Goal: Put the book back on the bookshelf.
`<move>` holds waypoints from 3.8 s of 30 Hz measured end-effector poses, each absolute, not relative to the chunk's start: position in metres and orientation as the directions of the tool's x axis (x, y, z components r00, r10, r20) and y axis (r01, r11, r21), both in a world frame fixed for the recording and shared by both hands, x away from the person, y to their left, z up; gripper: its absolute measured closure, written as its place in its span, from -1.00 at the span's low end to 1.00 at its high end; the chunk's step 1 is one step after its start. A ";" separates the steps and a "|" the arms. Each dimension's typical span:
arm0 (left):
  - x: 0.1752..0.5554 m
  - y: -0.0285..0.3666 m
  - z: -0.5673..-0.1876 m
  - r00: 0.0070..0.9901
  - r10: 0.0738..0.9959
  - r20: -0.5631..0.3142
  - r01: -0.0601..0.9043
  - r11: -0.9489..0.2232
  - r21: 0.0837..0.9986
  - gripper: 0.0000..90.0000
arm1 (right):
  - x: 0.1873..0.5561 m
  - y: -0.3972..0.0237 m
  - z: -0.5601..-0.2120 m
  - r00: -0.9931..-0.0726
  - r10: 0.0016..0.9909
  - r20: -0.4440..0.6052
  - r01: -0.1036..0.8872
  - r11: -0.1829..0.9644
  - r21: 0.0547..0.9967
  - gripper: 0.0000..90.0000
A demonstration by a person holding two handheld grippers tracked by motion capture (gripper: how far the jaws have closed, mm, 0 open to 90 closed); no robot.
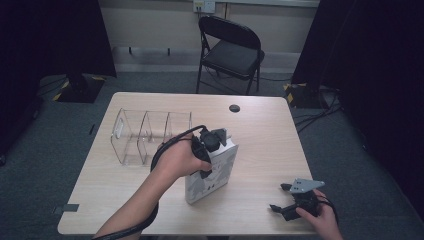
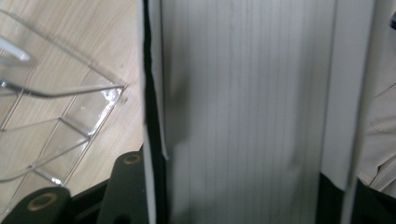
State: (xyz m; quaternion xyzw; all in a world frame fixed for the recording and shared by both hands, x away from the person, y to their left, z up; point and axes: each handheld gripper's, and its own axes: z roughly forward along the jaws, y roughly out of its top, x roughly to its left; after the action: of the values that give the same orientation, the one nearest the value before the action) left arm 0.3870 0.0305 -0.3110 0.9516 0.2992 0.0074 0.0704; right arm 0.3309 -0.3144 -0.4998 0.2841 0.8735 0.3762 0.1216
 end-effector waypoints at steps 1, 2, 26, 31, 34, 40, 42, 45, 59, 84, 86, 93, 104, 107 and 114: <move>0.386 0.032 -0.311 0.821 0.571 -0.022 0.568 -0.811 0.140 0.18 | 0.331 -0.314 -0.500 -0.809 0.588 0.002 0.405 0.555 0.726 -0.79; 0.387 0.035 -0.310 0.823 0.568 -0.022 0.566 -0.814 0.131 0.18 | 0.331 -0.314 -0.500 -0.809 0.588 0.001 0.405 0.556 0.726 -0.79; 0.378 0.082 -0.290 0.763 0.647 -0.023 0.643 -0.753 0.139 0.18 | 0.331 -0.314 -0.500 -0.809 0.588 0.001 0.405 0.556 0.726 -0.79; 0.375 0.087 -0.289 0.762 0.647 -0.015 0.642 -0.753 0.141 0.18 | 0.331 -0.314 -0.500 -0.809 0.587 0.002 0.406 0.557 0.725 -0.79; 0.375 0.092 -0.289 0.751 0.659 -0.032 0.656 -0.740 0.146 0.18 | 0.331 -0.314 -0.500 -0.809 0.588 0.001 0.405 0.556 0.726 -0.79; 0.374 0.099 -0.289 0.742 0.669 -0.031 0.665 -0.731 0.152 0.18 | 0.331 -0.314 -0.500 -0.810 0.587 0.000 0.404 0.557 0.726 -0.79; 0.374 0.103 -0.290 0.739 0.673 -0.027 0.668 -0.727 0.155 0.18 | 0.331 -0.314 -0.500 -0.809 0.588 0.002 0.405 0.555 0.726 -0.79; 0.374 0.107 -0.290 0.733 0.679 -0.038 0.676 -0.720 0.157 0.18 | 0.331 -0.314 -0.500 -0.809 0.588 0.002 0.405 0.555 0.726 -0.79; 0.370 0.131 -0.290 0.686 0.726 -0.047 0.722 -0.672 0.162 0.18 | 0.331 -0.314 -0.500 -0.809 0.588 0.002 0.405 0.555 0.726 -0.79; 0.378 0.157 -0.289 0.593 0.803 -0.055 0.801 -0.581 0.146 0.19 | 0.331 -0.314 -0.500 -0.809 0.588 0.001 0.405 0.555 0.726 -0.79; 0.381 0.159 -0.289 0.586 0.809 -0.052 0.805 -0.573 0.154 0.18 | 0.331 -0.314 -0.500 -0.809 0.588 0.002 0.405 0.555 0.726 -0.79; 0.388 0.161 -0.289 0.556 0.830 -0.046 0.824 -0.543 0.162 0.19 | 0.331 -0.314 -0.500 -0.809 0.588 0.002 0.405 0.555 0.726 -0.79; 0.400 0.163 -0.291 0.535 0.843 -0.044 0.836 -0.522 0.171 0.18 | 0.331 -0.314 -0.500 -0.809 0.588 0.002 0.405 0.556 0.726 -0.79; 0.403 0.162 -0.290 0.514 0.857 -0.044 0.848 -0.500 0.178 0.19 | 0.331 -0.314 -0.500 -0.809 0.588 0.002 0.405 0.555 0.726 -0.79; 0.408 0.159 -0.288 0.503 0.863 -0.037 0.854 -0.490 0.177 0.19 | 0.331 -0.314 -0.500 -0.811 0.585 0.002 0.404 0.558 0.724 -0.79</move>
State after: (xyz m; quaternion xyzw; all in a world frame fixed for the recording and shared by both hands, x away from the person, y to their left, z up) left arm 0.4080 0.1588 -0.2883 0.8626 0.4977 0.0281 0.0863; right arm 0.3308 -0.3145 -0.4997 0.2829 0.8745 0.3752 0.1205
